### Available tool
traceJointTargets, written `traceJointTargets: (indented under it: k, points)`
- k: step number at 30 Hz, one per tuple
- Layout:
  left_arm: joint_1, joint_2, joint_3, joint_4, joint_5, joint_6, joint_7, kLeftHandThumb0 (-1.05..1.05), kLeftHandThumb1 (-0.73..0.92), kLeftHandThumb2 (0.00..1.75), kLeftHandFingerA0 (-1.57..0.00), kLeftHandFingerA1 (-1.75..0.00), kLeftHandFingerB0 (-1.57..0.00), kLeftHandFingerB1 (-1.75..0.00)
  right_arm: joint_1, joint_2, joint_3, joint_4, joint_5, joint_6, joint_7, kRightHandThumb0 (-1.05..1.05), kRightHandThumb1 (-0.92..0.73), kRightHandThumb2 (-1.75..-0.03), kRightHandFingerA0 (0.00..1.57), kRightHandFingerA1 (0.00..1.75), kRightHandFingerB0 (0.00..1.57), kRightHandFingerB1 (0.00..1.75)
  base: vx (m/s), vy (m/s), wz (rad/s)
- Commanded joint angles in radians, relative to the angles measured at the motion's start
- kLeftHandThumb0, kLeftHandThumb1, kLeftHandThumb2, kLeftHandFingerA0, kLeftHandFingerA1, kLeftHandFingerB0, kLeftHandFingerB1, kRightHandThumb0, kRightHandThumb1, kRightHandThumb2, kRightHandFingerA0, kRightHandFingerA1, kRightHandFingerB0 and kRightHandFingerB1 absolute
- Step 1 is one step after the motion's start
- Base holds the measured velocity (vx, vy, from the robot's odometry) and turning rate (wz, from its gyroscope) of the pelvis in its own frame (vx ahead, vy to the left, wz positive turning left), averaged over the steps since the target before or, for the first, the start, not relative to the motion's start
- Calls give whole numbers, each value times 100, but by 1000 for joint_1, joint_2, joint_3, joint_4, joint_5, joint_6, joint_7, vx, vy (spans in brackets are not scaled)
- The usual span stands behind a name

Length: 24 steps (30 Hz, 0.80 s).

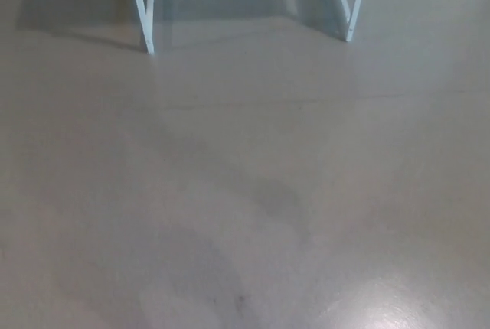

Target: The robot walks towards a table in front, picks a shampoo with left hand and puts it in a small grey container

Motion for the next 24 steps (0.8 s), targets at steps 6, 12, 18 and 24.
traceJointTargets:
  k: [6,12,18,24]
  points:
    - [-14,12,-6,17,-13,-39,-11,-39,51,80,-55,-65,-36,-52,-11,-20,38,12,-31,-32,-13,-31,-72,-61,70,46,56,41,11,16,4]
    - [-9,17,-21,19,-5,-40,-12,-40,51,80,-56,-66,-36,-52,1,-20,37,17,-27,-37,-7,-30,-71,-61,73,48,56,41,123,232,-6]
    - [-13,16,-29,18,-1,-40,-6,-40,51,82,-57,-67,-37,-54,-1,-19,45,19,-31,-36,-9,-31,-71,-61,72,47,56,40,206,144,-1]
    - [-6,23,-49,23,11,-46,0,-34,64,58,-61,-63,-41,-41,4,-18,52,15,-33,-40,-5,-33,-72,-61,72,46,56,40,292,-20,12]
